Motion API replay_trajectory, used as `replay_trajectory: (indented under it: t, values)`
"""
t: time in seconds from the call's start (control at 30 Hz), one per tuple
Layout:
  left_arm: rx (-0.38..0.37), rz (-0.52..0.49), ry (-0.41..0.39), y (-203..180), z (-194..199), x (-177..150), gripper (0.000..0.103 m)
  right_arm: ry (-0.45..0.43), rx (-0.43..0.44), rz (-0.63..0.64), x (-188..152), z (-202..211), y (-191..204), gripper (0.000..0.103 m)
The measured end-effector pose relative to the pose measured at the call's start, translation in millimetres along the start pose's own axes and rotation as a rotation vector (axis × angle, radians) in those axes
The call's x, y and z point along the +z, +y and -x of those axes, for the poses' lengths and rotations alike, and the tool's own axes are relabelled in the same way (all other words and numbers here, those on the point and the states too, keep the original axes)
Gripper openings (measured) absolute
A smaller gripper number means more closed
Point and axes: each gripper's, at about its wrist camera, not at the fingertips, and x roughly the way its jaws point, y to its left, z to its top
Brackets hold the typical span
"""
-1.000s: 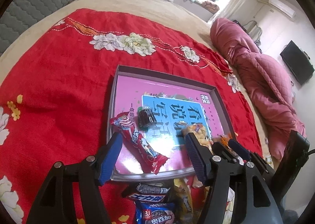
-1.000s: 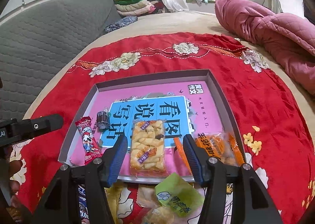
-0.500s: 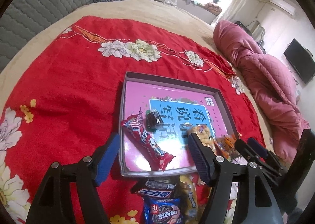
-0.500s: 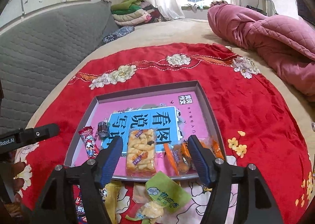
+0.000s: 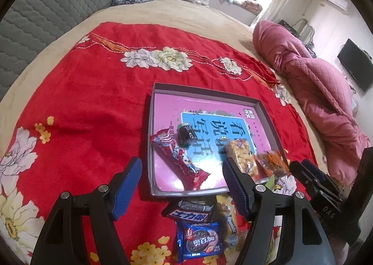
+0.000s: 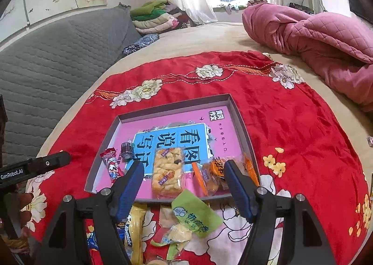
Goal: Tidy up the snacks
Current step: 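Move both grippers back toward the snack pile beside the tray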
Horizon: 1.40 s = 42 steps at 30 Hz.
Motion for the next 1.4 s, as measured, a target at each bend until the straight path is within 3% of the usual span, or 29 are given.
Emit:
replay_trajectory:
  t: [1.1, 1.4]
  values:
    - [0.012, -0.018, 0.09, 2.3, 13.3, -40.3, 0.073, 0.064, -0.004, -0.019, -29.3, 26.6, -6.3, 0.071]
    - [0.007, -0.032, 0.147, -2.1, 6.7, -53.7, 0.073, 0.09, -0.004, -0.037, -35.9, 26.8, -9.5, 0.077]
